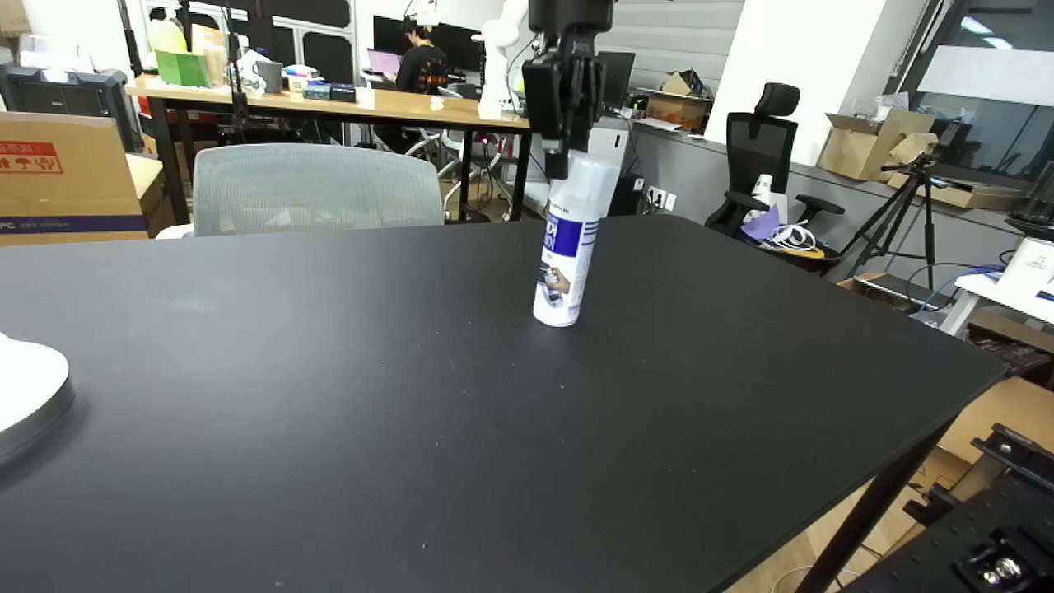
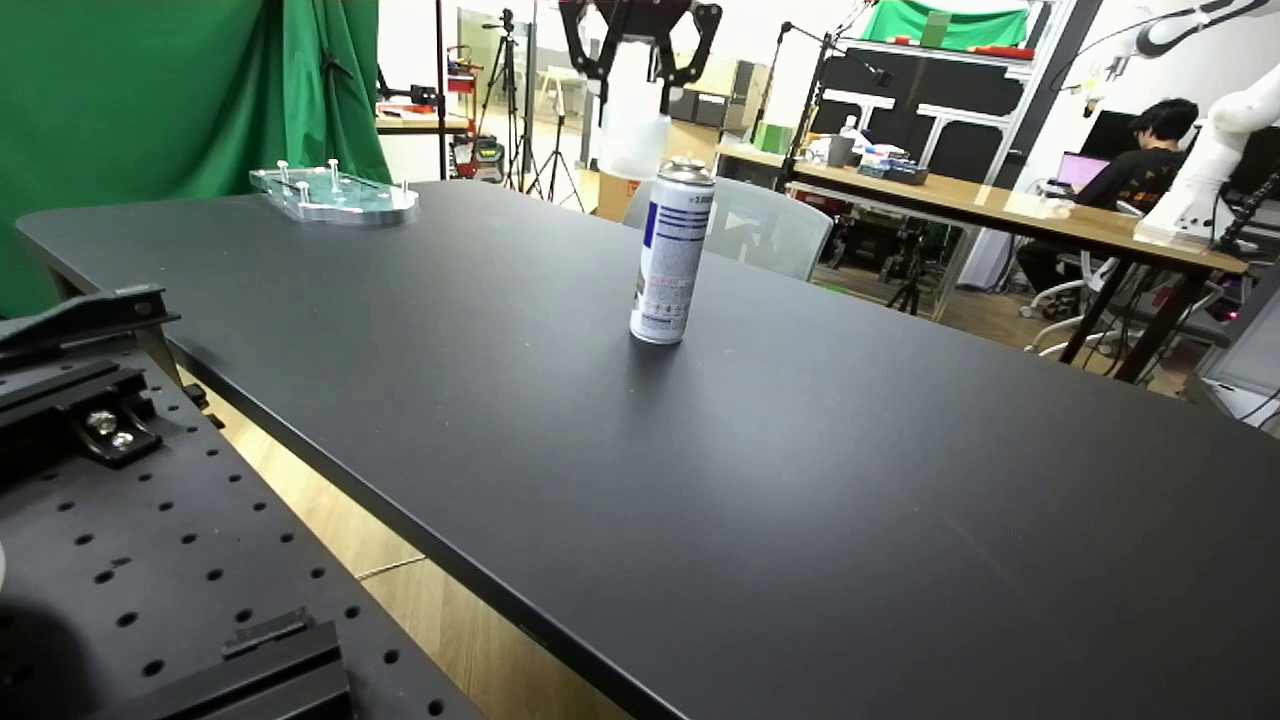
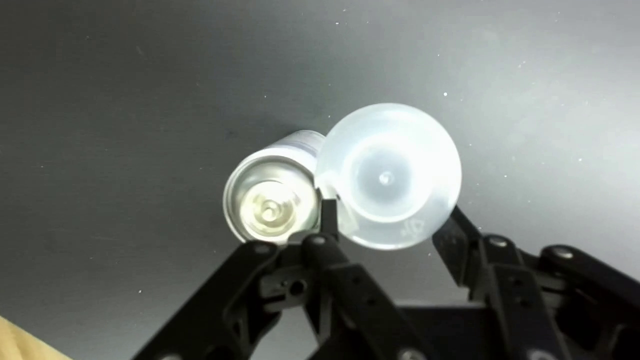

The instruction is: Remove the lid from the bottle and put it on the table

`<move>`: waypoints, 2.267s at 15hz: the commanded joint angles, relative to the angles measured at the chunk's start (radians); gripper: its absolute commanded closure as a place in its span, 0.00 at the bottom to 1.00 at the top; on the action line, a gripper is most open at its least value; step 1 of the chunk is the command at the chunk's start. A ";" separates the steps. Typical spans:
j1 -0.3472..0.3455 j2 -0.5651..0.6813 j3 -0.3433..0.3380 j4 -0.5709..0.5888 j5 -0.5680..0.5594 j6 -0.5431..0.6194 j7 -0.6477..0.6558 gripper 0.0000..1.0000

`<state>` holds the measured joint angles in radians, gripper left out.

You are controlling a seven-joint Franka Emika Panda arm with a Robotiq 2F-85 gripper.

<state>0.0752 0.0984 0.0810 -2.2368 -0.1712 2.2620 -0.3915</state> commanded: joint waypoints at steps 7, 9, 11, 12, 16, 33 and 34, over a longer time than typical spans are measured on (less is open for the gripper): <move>0.082 0.152 0.031 0.078 -0.175 -0.006 0.172 0.73; 0.090 0.173 0.035 0.089 -0.176 -0.005 0.164 0.73; 0.091 0.194 0.042 0.096 -0.165 0.007 0.142 0.73; 0.092 0.205 0.045 0.100 -0.162 0.014 0.133 0.73; 0.088 0.262 0.057 0.117 -0.157 0.041 0.093 0.73; 0.169 0.414 -0.016 0.151 -0.343 0.232 0.188 0.53; 0.168 0.416 -0.012 0.151 -0.338 0.227 0.181 0.30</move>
<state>0.2275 0.5029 0.0792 -2.1074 -0.4901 2.4972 -0.2447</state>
